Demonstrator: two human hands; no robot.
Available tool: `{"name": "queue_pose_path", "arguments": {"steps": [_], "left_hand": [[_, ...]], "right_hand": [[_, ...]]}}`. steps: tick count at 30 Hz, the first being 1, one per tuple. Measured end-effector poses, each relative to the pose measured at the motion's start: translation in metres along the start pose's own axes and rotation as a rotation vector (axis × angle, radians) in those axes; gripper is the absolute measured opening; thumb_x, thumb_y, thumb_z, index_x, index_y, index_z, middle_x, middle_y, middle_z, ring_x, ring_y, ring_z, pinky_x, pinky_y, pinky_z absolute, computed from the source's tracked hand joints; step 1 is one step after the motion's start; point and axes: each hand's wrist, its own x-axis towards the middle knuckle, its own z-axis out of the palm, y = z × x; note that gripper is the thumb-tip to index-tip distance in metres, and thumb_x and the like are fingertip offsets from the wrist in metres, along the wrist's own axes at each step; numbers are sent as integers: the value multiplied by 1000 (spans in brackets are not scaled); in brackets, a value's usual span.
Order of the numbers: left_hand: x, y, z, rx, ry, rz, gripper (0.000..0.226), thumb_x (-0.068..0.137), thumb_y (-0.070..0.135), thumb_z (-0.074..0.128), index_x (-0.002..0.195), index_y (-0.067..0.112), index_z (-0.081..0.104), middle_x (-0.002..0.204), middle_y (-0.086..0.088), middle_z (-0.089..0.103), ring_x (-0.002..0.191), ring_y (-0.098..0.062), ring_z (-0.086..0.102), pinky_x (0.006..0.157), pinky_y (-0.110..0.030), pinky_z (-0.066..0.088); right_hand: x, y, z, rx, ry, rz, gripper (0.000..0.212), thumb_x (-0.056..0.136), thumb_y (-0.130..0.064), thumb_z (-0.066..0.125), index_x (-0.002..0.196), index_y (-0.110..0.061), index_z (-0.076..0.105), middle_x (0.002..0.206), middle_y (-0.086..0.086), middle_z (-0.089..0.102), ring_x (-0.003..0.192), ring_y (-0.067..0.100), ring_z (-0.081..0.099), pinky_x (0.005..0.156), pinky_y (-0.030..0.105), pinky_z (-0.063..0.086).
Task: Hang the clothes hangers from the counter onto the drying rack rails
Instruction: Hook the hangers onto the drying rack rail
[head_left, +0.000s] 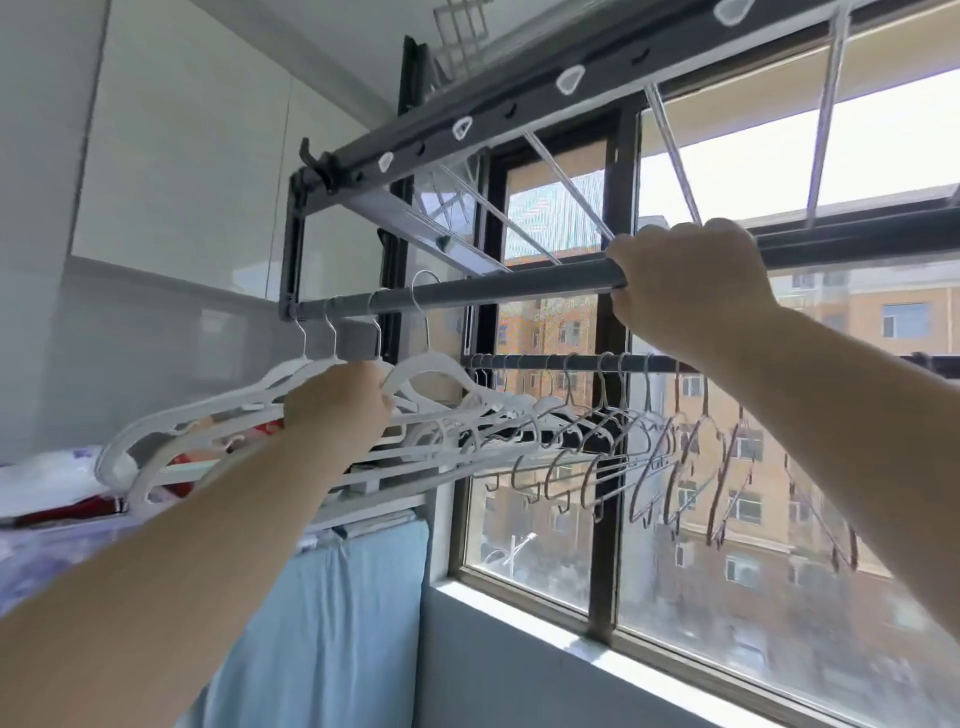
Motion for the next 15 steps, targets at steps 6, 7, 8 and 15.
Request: {"name": "queue_pose_path", "arguments": {"steps": [6, 7, 8, 15], "left_hand": [[-1, 5, -3, -4, -37, -2, 15, 94, 19, 45, 98, 16, 59, 67, -1, 52, 76, -26, 56, 66, -30, 41], [-3, 4, -3, -12, -44, -3, 16, 94, 21, 45, 101, 17, 59, 74, -4, 57, 82, -29, 59, 70, -32, 43], [-5, 4, -4, -24, -54, -7, 18, 94, 23, 45, 104, 17, 58, 82, -8, 61, 89, -31, 60, 74, -34, 45], [-14, 7, -12, -89, 46, 21, 34, 92, 29, 48, 124, 19, 51, 113, -3, 61, 99, -23, 56, 75, -32, 40]], "right_hand": [[0, -2, -4, 12, -20, 31, 22, 96, -18, 38, 112, -12, 52, 99, 8, 58, 92, 29, 57, 72, 32, 27], [-1, -2, -5, 13, -23, 32, 22, 95, -18, 38, 112, -11, 52, 102, 8, 59, 95, 29, 57, 73, 33, 28], [-2, -2, -6, 12, -26, 32, 23, 95, -18, 38, 113, -11, 51, 105, 8, 59, 97, 29, 56, 76, 34, 31], [-8, -13, -9, -6, -114, 66, 41, 93, -24, 42, 131, -11, 35, 127, 12, 45, 118, 29, 41, 97, 39, 30]]}}
